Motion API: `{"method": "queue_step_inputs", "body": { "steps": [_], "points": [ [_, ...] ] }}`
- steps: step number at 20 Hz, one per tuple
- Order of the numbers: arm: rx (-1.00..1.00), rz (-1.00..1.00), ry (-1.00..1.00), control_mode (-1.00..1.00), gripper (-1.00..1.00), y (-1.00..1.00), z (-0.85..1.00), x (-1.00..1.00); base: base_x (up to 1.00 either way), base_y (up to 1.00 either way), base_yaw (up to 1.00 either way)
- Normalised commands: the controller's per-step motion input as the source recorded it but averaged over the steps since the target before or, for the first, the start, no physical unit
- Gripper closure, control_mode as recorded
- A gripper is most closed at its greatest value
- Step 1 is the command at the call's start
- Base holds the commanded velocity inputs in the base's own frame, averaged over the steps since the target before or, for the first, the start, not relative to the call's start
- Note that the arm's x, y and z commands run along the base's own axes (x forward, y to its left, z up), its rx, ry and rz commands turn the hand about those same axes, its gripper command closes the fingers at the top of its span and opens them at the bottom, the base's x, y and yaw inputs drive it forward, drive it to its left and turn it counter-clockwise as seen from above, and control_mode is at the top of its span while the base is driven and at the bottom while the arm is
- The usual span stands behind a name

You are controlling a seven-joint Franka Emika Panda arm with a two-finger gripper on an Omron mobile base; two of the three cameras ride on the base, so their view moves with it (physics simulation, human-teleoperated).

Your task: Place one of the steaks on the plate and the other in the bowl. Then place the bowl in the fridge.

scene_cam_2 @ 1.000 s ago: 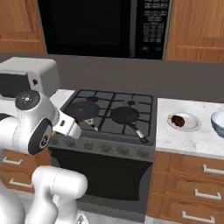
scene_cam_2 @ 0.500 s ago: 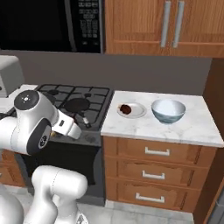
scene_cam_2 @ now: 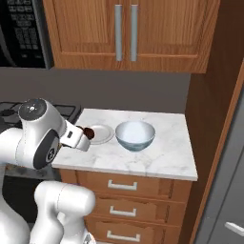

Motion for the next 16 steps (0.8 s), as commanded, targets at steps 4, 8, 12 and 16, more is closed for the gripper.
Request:
{"method": "queue_step_inputs", "body": {
  "steps": [4, 8, 12, 16],
  "points": [
    [0.0, 0.0, 0.0, 1.0, 1.0, 0.0, 0.0, 0.0, 0.67, -0.38, -0.22],
    [0.0, 0.0, 0.0, 1.0, 1.0, 0.0, 0.0, 0.0, 0.54, -0.35, -0.23],
    [0.0, 0.0, 0.0, 1.0, 1.0, 0.0, 0.0, 0.0, 0.46, -0.41, -0.24],
    [0.0, 0.0, 0.0, 1.0, 1.0, 0.0, 0.0, 0.0, 0.42, -0.41, -0.26]
  ]
}}
